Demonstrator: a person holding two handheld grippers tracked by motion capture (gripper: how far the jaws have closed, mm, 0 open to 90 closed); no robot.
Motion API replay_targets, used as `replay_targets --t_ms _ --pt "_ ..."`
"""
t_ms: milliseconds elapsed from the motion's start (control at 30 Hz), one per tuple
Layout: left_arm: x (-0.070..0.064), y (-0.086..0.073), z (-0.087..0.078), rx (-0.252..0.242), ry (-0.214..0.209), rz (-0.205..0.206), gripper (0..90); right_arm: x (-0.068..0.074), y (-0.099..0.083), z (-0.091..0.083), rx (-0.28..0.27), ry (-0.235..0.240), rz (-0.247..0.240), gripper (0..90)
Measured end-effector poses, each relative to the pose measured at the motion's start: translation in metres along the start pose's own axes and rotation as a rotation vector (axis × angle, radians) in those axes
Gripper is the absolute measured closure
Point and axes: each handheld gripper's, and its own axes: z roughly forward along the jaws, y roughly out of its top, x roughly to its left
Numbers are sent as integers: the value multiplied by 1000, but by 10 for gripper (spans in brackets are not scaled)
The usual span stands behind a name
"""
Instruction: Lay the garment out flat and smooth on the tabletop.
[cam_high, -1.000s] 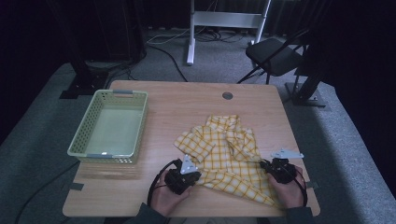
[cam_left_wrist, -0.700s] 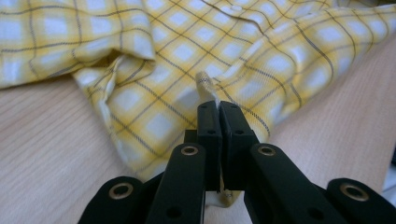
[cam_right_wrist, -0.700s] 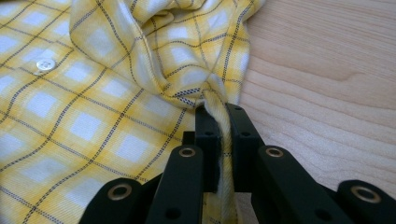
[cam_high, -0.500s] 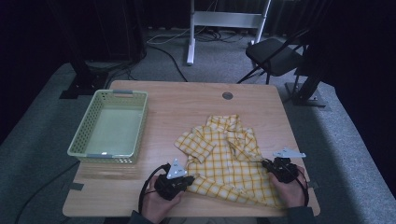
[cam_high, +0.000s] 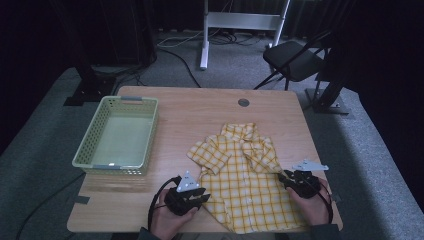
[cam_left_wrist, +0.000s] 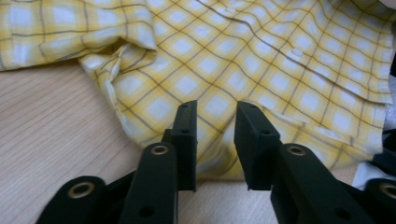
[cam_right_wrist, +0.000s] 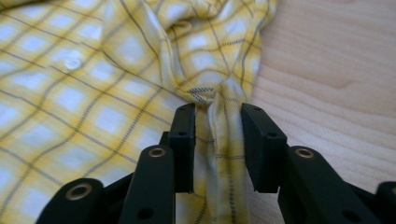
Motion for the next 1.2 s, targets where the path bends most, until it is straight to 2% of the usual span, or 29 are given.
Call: replay_targets --t_ms 133,233,400,567,733,1033,1100,1200 --pt "2 1 0 -1 2 -8 669 3 3 -4 -13 -1 -17 642" --pt "4 3 5 29 -8 -13 646 5 5 -6 -22 -1 -22 634" --pt "-7 11 18 58 -52 33 621 10 5 -4 -26 8 -31 629" --pt "-13 19 30 80 -62 56 609 17 7 -5 -46 18 -44 622" --pt "-13 21 41 105 -75 44 609 22 9 -6 -70 20 -54 614" --pt "-17 21 48 134 -84 51 611 24 13 -9 -95 26 -58 611" --pt "-17 20 48 130 -87 47 621 26 12 -9 -93 30 -64 611" --pt "-19 19 47 137 -83 70 707 27 12 -7 -88 35 -64 610"
